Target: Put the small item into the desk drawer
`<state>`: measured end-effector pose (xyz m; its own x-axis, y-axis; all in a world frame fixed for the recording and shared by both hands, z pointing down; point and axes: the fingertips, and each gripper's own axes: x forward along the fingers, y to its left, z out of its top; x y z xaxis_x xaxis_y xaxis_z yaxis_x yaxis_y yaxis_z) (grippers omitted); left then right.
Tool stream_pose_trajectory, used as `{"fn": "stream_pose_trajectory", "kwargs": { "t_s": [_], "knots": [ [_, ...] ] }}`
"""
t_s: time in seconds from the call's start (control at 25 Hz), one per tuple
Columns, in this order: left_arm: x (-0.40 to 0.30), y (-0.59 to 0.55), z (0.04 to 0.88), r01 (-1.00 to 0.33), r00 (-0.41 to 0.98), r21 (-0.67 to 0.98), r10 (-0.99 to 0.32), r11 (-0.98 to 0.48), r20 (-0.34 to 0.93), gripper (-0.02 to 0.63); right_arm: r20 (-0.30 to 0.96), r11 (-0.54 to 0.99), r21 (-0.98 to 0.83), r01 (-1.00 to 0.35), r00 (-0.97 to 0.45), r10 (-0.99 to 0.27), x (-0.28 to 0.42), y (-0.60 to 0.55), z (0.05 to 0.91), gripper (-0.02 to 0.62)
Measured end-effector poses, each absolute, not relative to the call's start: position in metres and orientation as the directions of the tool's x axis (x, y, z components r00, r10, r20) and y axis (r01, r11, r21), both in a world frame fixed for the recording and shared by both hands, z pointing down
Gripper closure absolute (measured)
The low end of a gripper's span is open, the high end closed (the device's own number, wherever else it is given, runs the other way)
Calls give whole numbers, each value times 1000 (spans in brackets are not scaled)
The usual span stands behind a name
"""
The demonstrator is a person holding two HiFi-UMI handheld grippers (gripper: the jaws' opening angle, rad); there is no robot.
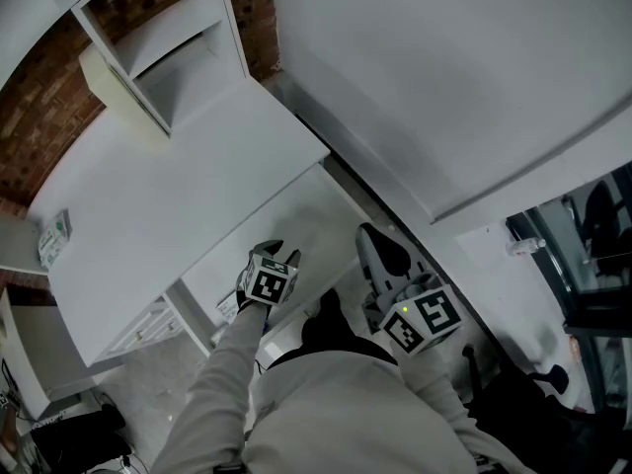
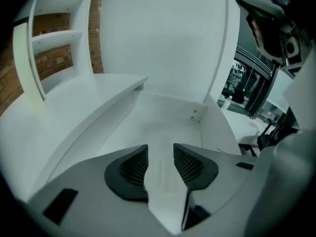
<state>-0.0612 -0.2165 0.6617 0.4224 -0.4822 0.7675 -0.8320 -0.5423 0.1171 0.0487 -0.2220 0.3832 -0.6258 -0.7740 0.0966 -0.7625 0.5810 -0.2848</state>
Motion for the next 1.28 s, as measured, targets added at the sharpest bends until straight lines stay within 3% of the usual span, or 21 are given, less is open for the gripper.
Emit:
{"fn": "stream_pose_trajectory", "kwargs": {
  "t_s": [0.6, 1.28],
  "knots": [
    [-102, -234, 510, -901, 401, 48, -788, -431, 467, 500, 89, 616, -279, -737, -658, -748, 25, -213, 378, 568],
    [-132, -205, 426, -945, 325, 56, -909, -321, 260, 549, 70, 645, -261, -719, -680, -730, 13, -203, 370, 568]
  ]
}}
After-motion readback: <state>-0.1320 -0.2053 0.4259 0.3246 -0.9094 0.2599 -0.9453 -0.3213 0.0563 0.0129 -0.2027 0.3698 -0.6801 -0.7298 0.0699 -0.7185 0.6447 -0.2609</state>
